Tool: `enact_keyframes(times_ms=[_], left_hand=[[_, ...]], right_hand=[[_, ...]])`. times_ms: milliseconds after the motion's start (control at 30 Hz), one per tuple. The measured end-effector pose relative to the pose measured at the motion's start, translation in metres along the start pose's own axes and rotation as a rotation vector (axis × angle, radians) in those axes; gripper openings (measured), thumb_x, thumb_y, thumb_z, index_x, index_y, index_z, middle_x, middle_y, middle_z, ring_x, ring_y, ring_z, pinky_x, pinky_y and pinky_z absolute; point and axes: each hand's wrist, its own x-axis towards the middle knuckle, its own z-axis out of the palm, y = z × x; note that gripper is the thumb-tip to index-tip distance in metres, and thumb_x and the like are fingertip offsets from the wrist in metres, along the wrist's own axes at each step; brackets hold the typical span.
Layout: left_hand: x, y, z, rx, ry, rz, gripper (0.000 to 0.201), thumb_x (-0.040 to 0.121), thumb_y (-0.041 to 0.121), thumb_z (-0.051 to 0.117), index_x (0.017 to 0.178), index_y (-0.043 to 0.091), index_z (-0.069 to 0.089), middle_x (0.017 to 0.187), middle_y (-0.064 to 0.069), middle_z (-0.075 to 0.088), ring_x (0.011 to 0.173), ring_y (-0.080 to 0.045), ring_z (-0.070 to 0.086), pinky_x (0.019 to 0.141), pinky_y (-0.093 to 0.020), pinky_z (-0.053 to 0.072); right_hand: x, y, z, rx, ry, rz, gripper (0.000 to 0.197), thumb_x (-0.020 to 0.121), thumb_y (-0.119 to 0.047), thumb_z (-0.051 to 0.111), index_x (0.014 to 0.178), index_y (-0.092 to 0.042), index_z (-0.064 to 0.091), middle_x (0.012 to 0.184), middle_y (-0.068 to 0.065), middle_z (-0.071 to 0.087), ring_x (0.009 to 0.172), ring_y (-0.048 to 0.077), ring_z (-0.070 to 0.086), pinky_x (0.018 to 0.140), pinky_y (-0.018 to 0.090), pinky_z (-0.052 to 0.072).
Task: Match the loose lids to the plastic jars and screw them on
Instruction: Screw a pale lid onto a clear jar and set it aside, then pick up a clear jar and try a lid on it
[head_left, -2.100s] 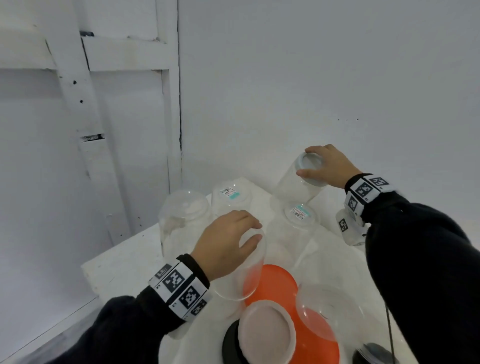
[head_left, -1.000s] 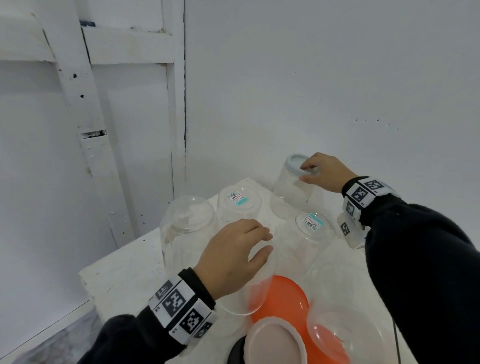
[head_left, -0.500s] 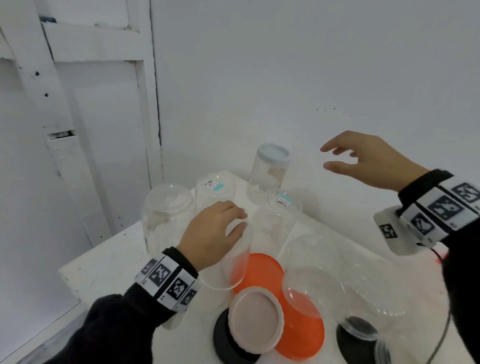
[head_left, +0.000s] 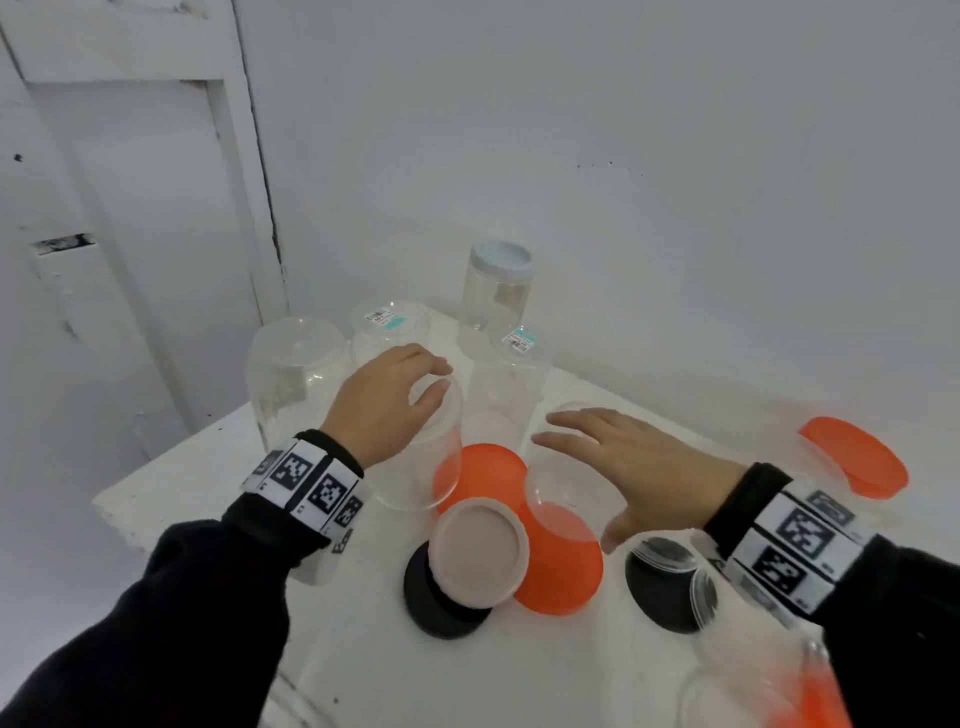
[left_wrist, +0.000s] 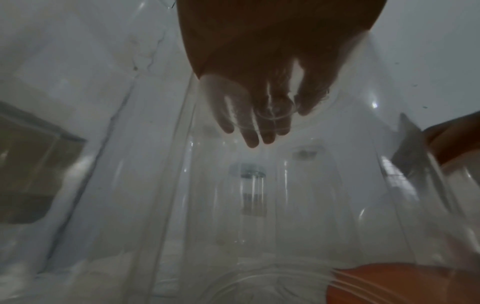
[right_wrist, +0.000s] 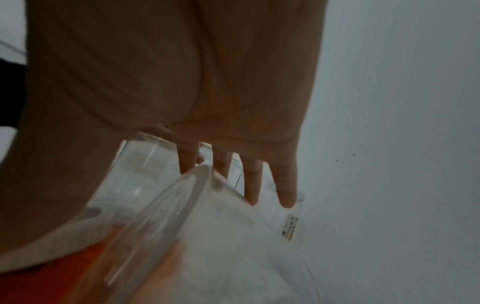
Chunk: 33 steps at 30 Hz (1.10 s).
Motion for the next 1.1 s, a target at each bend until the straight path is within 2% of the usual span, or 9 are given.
enact_keyframes(times_ms=[133, 333, 433, 600, 733, 900, 1000, 1100], left_hand=[[-0.001, 0.004, -0.001, 0.010, -0.004, -0.010, 0.025, 0.094, 0.025, 0.051, 0.112, 0.015, 0.065, 0.115, 0.004, 0.062, 0.110, -0.012, 0.054, 0.092, -0.025, 0.040], [-0.003, 0.008, -0.004, 0.036, -0.019, -0.005, 0.027, 0.094, 0.028, 0.051, 0.114, 0.015, 0.063, 0.120, 0.004, 0.061, 0.113, -0.012, 0.052, 0.093, -0.021, 0.035], [-0.005, 0.008, -0.005, 0.027, -0.017, 0.006, 0.027, 0.093, 0.027, 0.052, 0.114, 0.014, 0.063, 0.120, 0.003, 0.061, 0.114, -0.013, 0.052, 0.094, -0.021, 0.035], [-0.007, 0.006, -0.006, 0.029, -0.009, 0.033, 0.026, 0.093, 0.026, 0.053, 0.114, 0.014, 0.062, 0.124, 0.003, 0.059, 0.118, -0.013, 0.050, 0.096, -0.020, 0.032], [-0.010, 0.008, -0.010, 0.032, 0.036, 0.076, 0.025, 0.093, 0.026, 0.053, 0.112, 0.013, 0.062, 0.126, 0.002, 0.057, 0.120, -0.014, 0.048, 0.095, -0.020, 0.032], [-0.021, 0.028, -0.017, -0.040, 0.098, 0.174, 0.047, 0.085, 0.046, 0.037, 0.108, 0.014, 0.062, 0.120, 0.003, 0.060, 0.114, -0.011, 0.050, 0.093, -0.020, 0.034], [-0.026, 0.042, -0.016, -0.070, 0.091, 0.208, 0.048, 0.083, 0.048, 0.040, 0.114, 0.017, 0.060, 0.122, 0.006, 0.057, 0.115, -0.005, 0.046, 0.094, -0.008, 0.028], [-0.033, 0.061, -0.010, -0.177, 0.006, 0.210, 0.058, 0.076, 0.055, 0.050, 0.126, 0.025, 0.050, 0.129, 0.011, 0.048, 0.121, 0.001, 0.038, 0.096, 0.000, 0.022]], right_hand=[[0.001, -0.007, 0.005, -0.191, -0.026, 0.000, 0.123, 0.058, -0.047, 0.083, 0.147, -0.038, -0.001, 0.156, -0.005, -0.003, 0.141, 0.024, 0.008, 0.111, 0.044, 0.025], [0.001, -0.019, 0.005, -0.359, -0.055, 0.015, 0.123, 0.062, -0.038, 0.084, 0.146, -0.038, -0.006, 0.156, 0.000, -0.006, 0.140, 0.031, 0.011, 0.107, 0.046, 0.031], [0.002, -0.021, 0.003, -0.403, -0.048, 0.025, 0.117, 0.066, -0.029, 0.083, 0.147, -0.036, -0.001, 0.154, 0.002, 0.006, 0.136, 0.032, 0.020, 0.098, 0.042, 0.039], [0.003, -0.028, 0.002, -0.427, -0.023, 0.046, 0.096, 0.072, -0.011, 0.070, 0.146, -0.027, 0.009, 0.146, 0.007, 0.021, 0.125, 0.033, 0.031, 0.080, 0.036, 0.047], [0.002, -0.033, 0.002, -0.361, 0.005, 0.113, 0.105, 0.066, -0.030, 0.077, 0.145, -0.022, 0.008, 0.142, 0.009, 0.024, 0.118, 0.030, 0.036, 0.067, 0.031, 0.044], [-0.012, -0.032, -0.010, -0.214, 0.148, 0.212, 0.112, 0.061, -0.048, 0.074, 0.146, -0.022, 0.006, 0.141, 0.005, 0.024, 0.115, 0.025, 0.037, 0.064, 0.031, 0.049], [-0.028, -0.031, -0.021, -0.087, 0.275, 0.244, 0.114, 0.061, -0.054, 0.071, 0.148, -0.025, 0.004, 0.142, 0.004, 0.022, 0.118, 0.024, 0.037, 0.067, 0.032, 0.050], [-0.051, -0.031, -0.032, 0.131, 0.425, 0.263, 0.114, 0.059, -0.053, 0.075, 0.148, -0.027, 0.008, 0.139, 0.001, 0.026, 0.119, 0.020, 0.039, 0.076, 0.033, 0.048]])
